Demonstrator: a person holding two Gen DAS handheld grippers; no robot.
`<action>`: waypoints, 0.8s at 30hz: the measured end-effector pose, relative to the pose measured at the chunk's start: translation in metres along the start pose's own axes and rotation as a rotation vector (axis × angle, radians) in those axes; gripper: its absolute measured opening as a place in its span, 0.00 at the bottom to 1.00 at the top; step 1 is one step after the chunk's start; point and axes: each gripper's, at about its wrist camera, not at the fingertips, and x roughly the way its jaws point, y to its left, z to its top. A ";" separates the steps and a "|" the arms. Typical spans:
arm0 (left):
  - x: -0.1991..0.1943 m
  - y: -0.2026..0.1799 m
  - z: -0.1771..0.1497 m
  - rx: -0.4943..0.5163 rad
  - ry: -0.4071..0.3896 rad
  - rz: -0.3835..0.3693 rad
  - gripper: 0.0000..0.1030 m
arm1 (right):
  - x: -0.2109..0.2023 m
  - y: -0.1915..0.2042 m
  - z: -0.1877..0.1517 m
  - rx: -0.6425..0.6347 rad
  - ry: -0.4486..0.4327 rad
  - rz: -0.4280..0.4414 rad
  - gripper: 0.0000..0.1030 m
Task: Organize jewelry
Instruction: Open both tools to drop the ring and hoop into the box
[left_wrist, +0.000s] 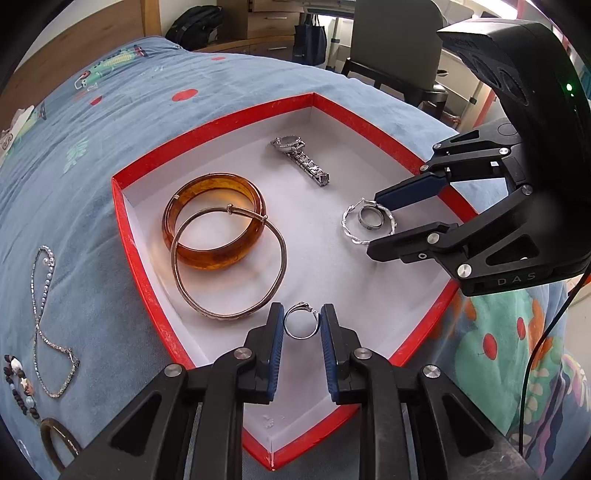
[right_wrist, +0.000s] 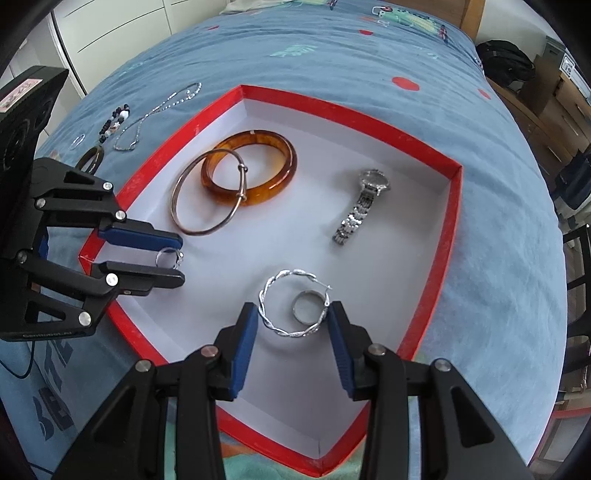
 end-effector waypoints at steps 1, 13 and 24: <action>0.000 0.000 0.000 0.000 0.000 0.000 0.20 | 0.000 0.000 0.000 -0.004 0.003 0.001 0.37; -0.014 -0.005 0.002 -0.026 -0.030 -0.002 0.52 | -0.017 0.004 -0.006 0.000 -0.022 0.003 0.37; -0.064 -0.004 -0.009 -0.058 -0.108 0.030 0.55 | -0.074 0.013 -0.016 0.071 -0.106 -0.065 0.37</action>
